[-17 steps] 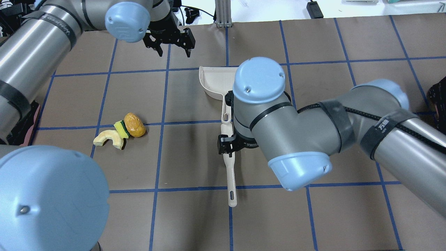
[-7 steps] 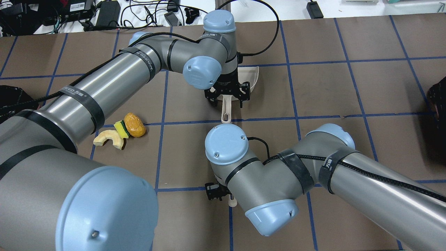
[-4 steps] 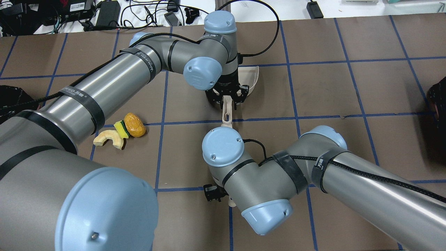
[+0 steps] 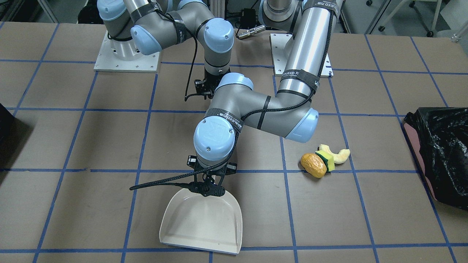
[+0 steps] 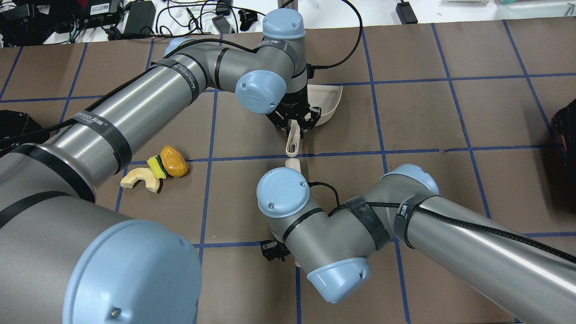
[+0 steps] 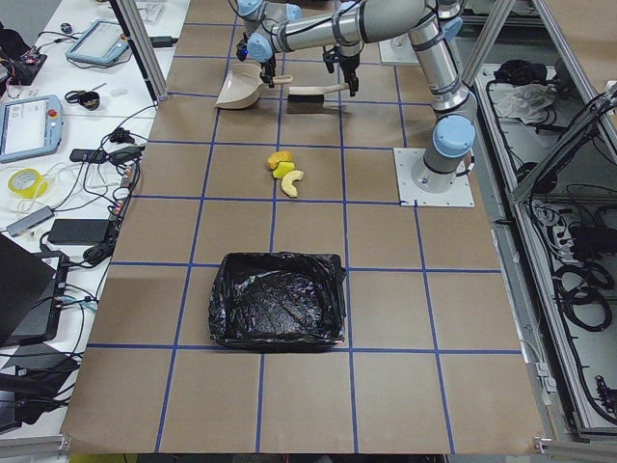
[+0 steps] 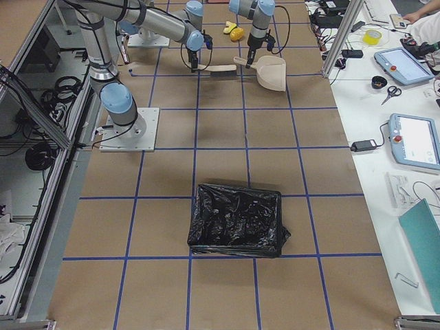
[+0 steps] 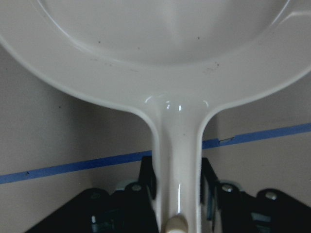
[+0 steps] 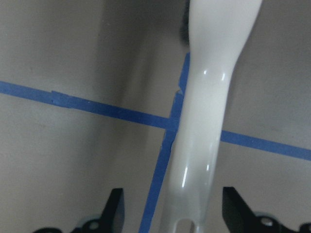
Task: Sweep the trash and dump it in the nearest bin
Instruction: 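Close both grippers on the dustpan handle and lift it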
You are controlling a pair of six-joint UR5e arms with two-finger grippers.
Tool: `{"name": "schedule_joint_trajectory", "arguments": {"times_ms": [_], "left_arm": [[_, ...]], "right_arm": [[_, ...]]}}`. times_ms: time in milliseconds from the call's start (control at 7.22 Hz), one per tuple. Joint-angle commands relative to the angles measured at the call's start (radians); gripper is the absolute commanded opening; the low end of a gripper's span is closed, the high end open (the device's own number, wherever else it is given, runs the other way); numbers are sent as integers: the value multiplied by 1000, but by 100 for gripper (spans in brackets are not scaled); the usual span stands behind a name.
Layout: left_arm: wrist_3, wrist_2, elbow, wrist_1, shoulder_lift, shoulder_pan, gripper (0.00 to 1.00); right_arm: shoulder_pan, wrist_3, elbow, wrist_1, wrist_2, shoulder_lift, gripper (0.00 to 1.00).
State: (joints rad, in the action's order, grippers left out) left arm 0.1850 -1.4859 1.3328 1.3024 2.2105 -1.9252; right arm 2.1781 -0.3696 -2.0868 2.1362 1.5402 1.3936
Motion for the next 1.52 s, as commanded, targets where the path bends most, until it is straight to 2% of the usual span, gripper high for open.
{"name": "schedule_joint_trajectory", "arguments": {"times_ms": [0,139,277,554,693,1108,1247,1385], "left_arm": [[-21,-1,-1,-2,-5,0,0],[-31,-31,-6,1,-23,3,0],[-136,-56,-12,9,-34,18,0],[-360,-89,-4,24,-52,128,0],[-493,-93,-9,62,-78,193,0],[-889,-163,6,156,-153,358,0],[-983,-177,9,190,-179,406,0],[-1166,-194,12,221,-193,470,0]], "right_arm": [[0,0,1,2,0,-2,59],[0,0,2,4,-2,-2,50],[0,0,8,4,-2,-1,43],[-1,0,11,4,-2,2,22],[-1,0,11,8,-2,5,0],[-3,-24,17,14,0,13,0],[-6,-50,17,62,0,13,0],[-14,-66,17,68,0,22,0]]}}
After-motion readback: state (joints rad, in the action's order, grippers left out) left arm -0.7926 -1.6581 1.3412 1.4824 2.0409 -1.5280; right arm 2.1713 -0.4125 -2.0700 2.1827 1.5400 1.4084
